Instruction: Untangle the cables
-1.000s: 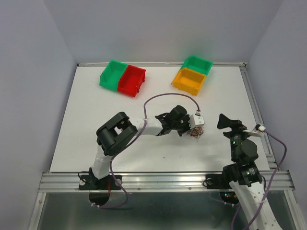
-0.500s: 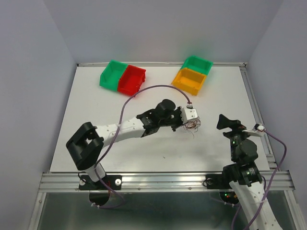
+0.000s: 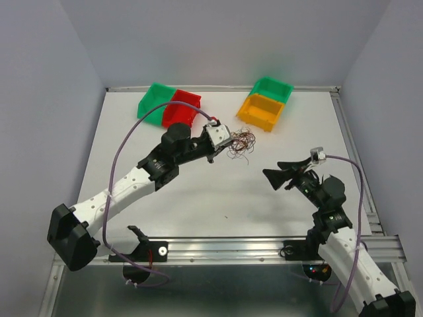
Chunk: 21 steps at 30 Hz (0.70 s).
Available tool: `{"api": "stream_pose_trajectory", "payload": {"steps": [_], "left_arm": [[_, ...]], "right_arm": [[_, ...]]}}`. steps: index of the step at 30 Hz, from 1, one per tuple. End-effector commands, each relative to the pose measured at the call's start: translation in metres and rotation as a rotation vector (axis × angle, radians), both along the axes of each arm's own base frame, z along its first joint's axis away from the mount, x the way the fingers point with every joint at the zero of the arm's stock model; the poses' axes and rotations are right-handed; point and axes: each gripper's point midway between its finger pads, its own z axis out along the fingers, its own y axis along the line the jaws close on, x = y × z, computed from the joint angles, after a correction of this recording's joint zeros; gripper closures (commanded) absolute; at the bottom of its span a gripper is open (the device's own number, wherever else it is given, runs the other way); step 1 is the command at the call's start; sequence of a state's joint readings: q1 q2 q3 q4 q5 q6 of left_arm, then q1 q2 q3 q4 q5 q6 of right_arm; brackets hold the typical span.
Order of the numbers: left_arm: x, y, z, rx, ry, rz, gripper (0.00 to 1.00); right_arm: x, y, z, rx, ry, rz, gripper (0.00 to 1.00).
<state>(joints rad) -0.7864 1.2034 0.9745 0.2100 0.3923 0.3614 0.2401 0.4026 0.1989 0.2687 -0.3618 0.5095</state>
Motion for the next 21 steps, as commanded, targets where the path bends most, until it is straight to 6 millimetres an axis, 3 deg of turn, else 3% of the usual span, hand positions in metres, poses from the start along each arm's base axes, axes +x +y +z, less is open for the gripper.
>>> {"api": "stream_pose_trajectory", "payload": {"steps": [1, 8, 15, 21], "left_arm": [[-0.008, 0.000, 0.013, -0.057, -0.003, -0.063, 1.00], [-0.007, -0.012, -0.010, -0.004, 0.058, -0.111, 1.00], [-0.014, -0.024, -0.024, 0.023, 0.117, -0.197, 1.00], [-0.020, -0.024, -0.021, 0.016, 0.119, -0.224, 1.00]], "right_arm": [[-0.034, 0.037, 0.033, 0.011, -0.236, 0.302, 0.00], [-0.054, 0.044, 0.049, 0.075, -0.348, 0.391, 0.04], [-0.042, 0.038, 0.049, 0.103, -0.337, 0.317, 0.15], [-0.026, 0.041, 0.040, 0.098, -0.278, 0.301, 0.15]]}}
